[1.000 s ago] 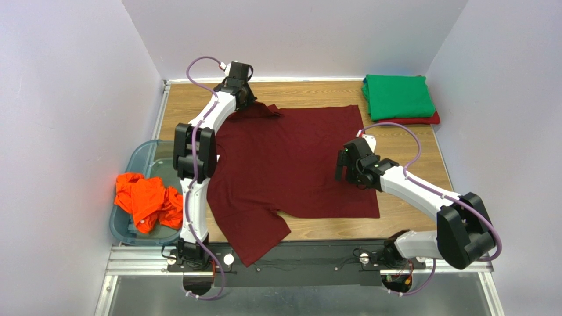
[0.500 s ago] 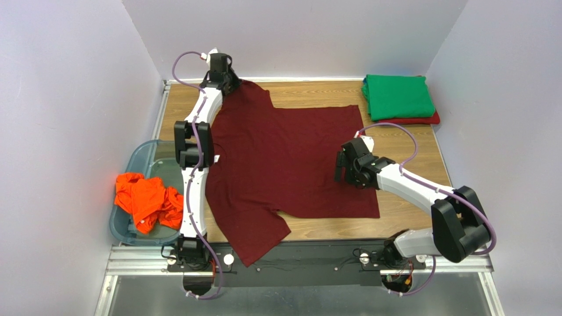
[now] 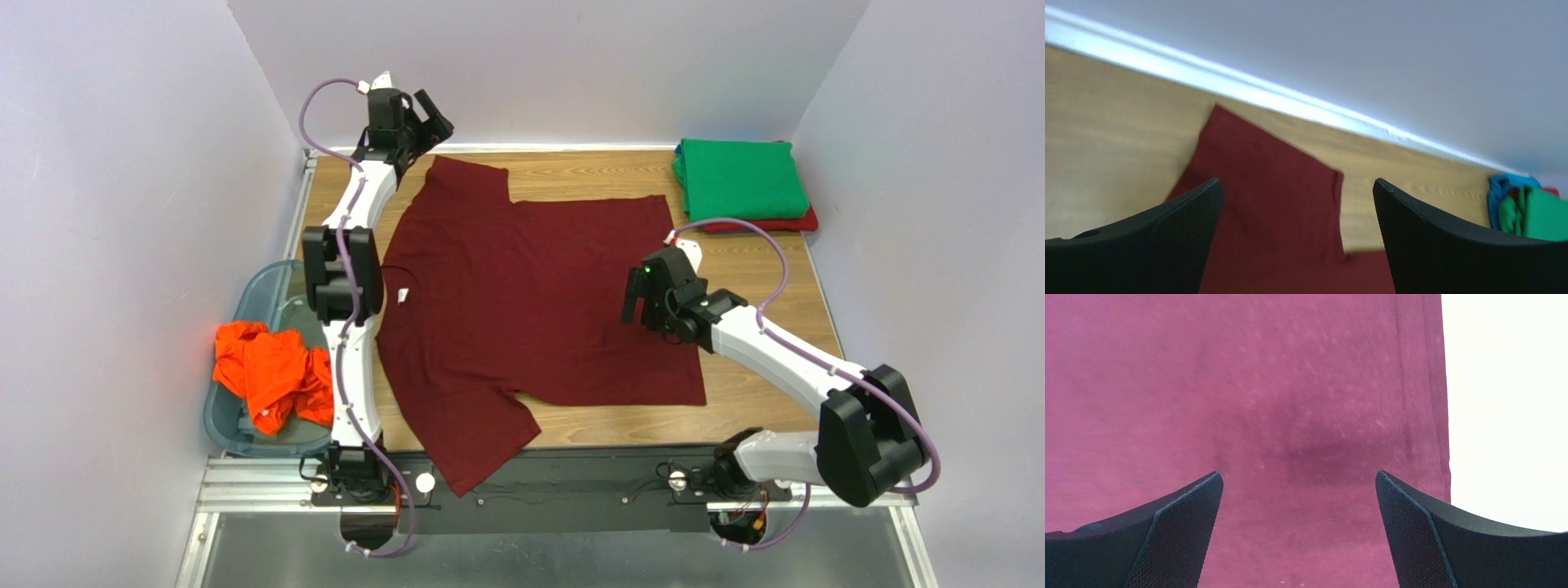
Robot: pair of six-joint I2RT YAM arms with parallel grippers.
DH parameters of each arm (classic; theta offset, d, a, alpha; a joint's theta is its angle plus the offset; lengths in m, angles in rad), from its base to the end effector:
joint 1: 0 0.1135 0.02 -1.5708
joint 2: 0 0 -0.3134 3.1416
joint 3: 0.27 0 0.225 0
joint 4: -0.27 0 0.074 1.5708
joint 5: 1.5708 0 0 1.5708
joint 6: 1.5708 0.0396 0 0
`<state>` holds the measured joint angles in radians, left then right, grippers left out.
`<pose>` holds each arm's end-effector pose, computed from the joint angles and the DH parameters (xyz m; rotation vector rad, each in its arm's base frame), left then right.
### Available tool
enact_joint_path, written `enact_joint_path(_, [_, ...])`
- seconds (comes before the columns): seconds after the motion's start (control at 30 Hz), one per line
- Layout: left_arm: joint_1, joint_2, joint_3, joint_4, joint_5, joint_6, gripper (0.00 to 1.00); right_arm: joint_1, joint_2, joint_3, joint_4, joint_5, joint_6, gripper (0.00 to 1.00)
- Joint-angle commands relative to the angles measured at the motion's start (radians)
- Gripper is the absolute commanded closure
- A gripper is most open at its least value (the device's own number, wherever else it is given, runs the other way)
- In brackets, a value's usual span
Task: Fold and stack the t-shirts
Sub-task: Flatten the tshirt out
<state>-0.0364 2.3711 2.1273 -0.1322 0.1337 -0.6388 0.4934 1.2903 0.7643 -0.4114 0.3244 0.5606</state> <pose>0.5746 -0.0262 0.2961 -0.5026 1.9228 -0.5728 0.1970 0.0916 0.2678 0.2126 2.4318 0.0570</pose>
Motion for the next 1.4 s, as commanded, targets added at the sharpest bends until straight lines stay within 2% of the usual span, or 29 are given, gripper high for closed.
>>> enact_joint_path(0.0, [-0.008, -0.258, -0.236, -0.032, 0.066, 0.053, 0.02, -0.007, -0.017, 0.038, 0.005, 0.031, 0.013, 0.0])
enact_joint_path(0.07, [-0.013, -0.344, -0.361, -0.04, 0.069, 0.05, 0.02, -0.007, -0.023, 0.038, 0.002, 0.033, 0.027, 0.0])
enact_joint_path(0.17, [-0.033, -0.575, -0.695, 0.005, 0.08, 0.054, 0.02, -0.009, -0.046, 0.033, 0.002, 0.009, 0.048, 0.0])
enact_joint_path(0.27, [-0.065, -0.705, -0.866, 0.023, 0.073, 0.071, 0.02, -0.01, -0.062, 0.032, 0.0, 0.005, 0.05, 0.0])
enact_joint_path(0.3, [-0.095, -0.781, -0.971, 0.032, 0.043, 0.061, 0.02, -0.01, -0.069, 0.03, 0.002, 0.007, 0.053, 0.0])
enact_joint_path(0.5, [-0.189, -0.996, -1.263, 0.078, 0.007, 0.036, 0.02, -0.013, -0.059, 0.038, 0.003, 0.015, 0.05, 0.0])
enact_joint_path(0.67, [-0.198, -1.006, -1.322, 0.074, -0.045, 0.041, 0.02, -0.021, 0.009, 0.067, 0.003, 0.047, 0.048, 0.0])
enact_joint_path(1.37, [-0.198, -0.623, -1.12, 0.048, -0.011, 0.085, 0.02, -0.145, 0.407, 0.357, 0.033, -0.05, -0.018, 0.0])
